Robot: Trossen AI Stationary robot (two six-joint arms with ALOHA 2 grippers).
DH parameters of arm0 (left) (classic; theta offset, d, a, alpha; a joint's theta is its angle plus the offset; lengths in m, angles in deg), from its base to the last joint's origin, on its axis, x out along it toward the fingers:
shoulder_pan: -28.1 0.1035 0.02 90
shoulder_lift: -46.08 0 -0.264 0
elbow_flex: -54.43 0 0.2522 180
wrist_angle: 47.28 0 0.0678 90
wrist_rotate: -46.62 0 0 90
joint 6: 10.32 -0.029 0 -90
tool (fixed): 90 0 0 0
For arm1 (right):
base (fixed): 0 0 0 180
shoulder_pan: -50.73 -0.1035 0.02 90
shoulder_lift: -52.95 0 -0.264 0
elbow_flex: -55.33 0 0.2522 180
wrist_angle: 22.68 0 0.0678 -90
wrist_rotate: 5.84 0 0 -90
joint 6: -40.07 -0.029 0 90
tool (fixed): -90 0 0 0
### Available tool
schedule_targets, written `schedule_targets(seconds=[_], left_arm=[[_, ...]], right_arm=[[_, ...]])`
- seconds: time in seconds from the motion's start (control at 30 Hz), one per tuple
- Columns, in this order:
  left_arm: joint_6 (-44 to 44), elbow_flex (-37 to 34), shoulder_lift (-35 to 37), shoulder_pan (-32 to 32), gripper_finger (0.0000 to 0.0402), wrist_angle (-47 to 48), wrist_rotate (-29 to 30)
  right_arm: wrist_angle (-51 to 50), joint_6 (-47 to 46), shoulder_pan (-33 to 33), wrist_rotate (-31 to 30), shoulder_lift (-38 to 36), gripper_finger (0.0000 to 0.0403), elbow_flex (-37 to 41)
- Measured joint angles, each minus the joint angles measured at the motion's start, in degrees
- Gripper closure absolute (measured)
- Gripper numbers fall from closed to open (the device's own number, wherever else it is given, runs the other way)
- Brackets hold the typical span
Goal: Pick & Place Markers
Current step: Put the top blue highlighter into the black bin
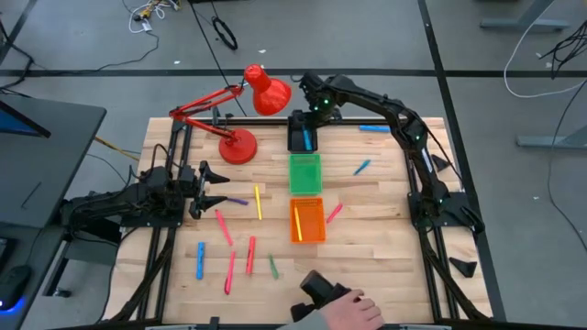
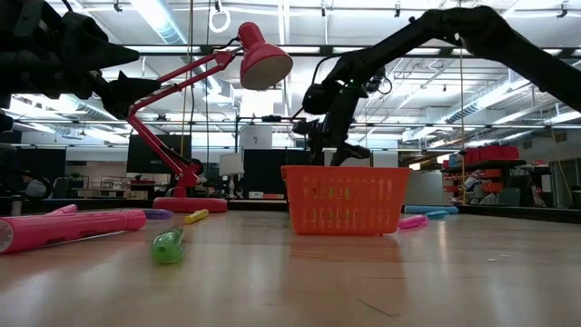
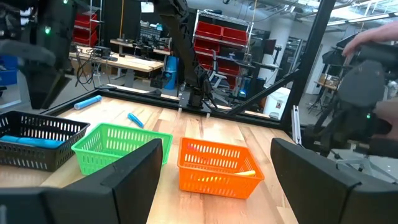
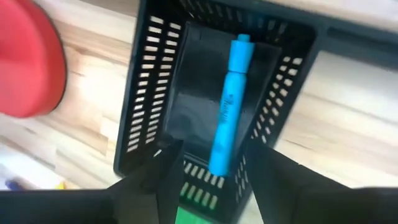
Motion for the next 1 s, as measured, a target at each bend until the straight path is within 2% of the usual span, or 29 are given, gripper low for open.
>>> schedule_targets(seconds=[0.2, 0.67, 1.0], left_arm=[[0.0, 0.0, 0.0, 0.0, 0.0094, 0.0, 0.0], [0.0, 0.0, 0.0, 0.0, 0.0094, 0.0, 0.0], [0.0, 0.0, 0.0, 0.0, 0.0094, 0.0, 0.0]], right_arm=[[-1.5, 5.0, 0.3, 0.0, -2.8, 0.0230, 0.0], [-13.0, 17.1, 1.2, -0.2, -6.8, 0.0231, 0.0], [-14.8, 22.3, 1.2, -0.7, -8.5, 0.0231, 0.0]])
